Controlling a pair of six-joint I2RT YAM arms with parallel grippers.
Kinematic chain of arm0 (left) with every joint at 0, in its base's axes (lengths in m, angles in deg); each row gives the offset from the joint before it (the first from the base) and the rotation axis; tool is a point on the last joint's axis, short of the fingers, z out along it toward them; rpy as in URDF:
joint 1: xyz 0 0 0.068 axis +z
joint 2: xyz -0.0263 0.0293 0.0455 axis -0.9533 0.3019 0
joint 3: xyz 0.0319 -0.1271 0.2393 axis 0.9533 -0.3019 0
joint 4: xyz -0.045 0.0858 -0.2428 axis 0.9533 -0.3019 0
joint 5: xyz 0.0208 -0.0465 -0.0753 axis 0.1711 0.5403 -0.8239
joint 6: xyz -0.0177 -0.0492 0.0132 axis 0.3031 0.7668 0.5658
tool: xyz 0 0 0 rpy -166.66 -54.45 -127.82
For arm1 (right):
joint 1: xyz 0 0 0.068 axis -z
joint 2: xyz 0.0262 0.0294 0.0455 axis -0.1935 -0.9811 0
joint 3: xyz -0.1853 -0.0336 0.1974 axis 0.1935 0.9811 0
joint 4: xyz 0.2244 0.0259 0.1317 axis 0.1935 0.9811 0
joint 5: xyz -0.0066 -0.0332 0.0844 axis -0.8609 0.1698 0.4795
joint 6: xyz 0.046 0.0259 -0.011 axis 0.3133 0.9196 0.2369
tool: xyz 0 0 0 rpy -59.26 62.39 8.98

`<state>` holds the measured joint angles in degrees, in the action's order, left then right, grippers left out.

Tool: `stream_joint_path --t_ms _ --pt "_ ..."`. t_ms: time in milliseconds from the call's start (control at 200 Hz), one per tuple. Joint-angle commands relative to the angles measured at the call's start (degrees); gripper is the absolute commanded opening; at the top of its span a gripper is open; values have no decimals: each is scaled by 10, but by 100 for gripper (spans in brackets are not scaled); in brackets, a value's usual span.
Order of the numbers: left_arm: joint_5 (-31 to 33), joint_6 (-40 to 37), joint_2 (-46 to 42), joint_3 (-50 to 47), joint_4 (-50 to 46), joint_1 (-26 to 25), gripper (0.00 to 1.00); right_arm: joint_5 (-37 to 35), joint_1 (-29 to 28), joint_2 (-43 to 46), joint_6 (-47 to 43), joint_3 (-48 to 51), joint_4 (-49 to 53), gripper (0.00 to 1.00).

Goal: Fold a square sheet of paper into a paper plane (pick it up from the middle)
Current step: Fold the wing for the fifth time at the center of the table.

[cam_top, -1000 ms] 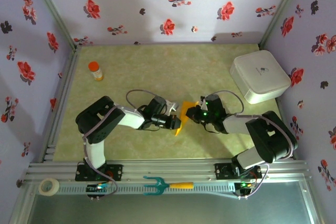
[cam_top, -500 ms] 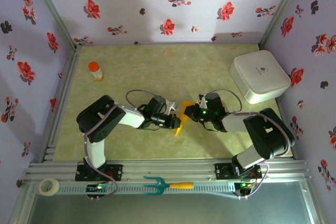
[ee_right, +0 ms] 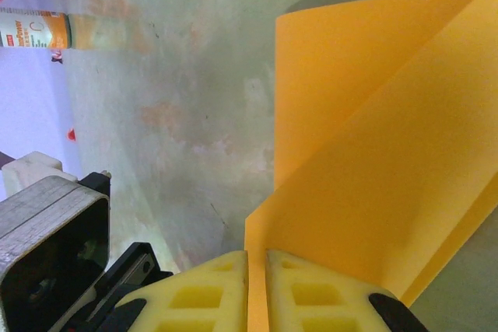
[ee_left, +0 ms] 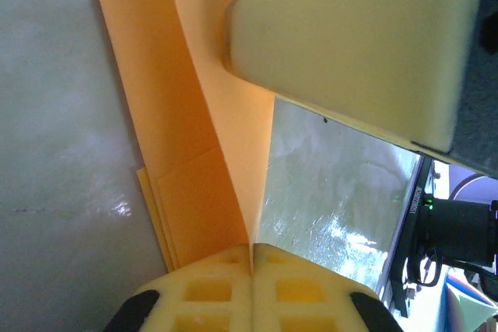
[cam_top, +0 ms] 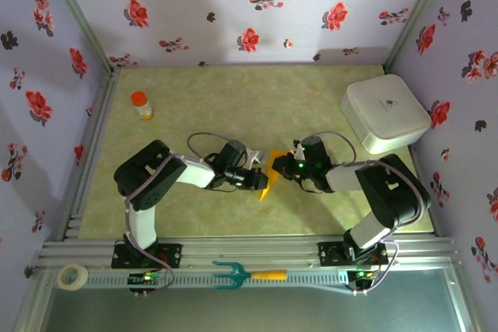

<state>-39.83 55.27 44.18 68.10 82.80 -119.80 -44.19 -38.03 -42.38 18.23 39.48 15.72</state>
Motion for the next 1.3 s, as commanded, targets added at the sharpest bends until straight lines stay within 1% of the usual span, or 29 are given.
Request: stream_joint_path --t_ms 0,505,725,970,1085,1190,1295 --pt "41 -1 35 -4 -57 8 0 -19 2 -6 -11 -10 21 15" --pt "41 -4 36 2 -72 8 0 -22 5 -34 -13 -21 29 15" --pt "41 -5 31 2 -78 8 6 -31 5 -51 -17 -25 52 14" --pt "41 -11 -5 2 -90 8 20 -40 5 -62 -21 -31 87 13" --pt "41 -17 -26 8 -106 7 24 -35 5 -67 -21 -31 86 13" --pt "38 -18 -43 10 -111 6 25 -36 5 -68 -22 -33 91 13" --pt "35 -18 -54 8 -114 6 24 -34 5 -70 -21 -34 91 13"
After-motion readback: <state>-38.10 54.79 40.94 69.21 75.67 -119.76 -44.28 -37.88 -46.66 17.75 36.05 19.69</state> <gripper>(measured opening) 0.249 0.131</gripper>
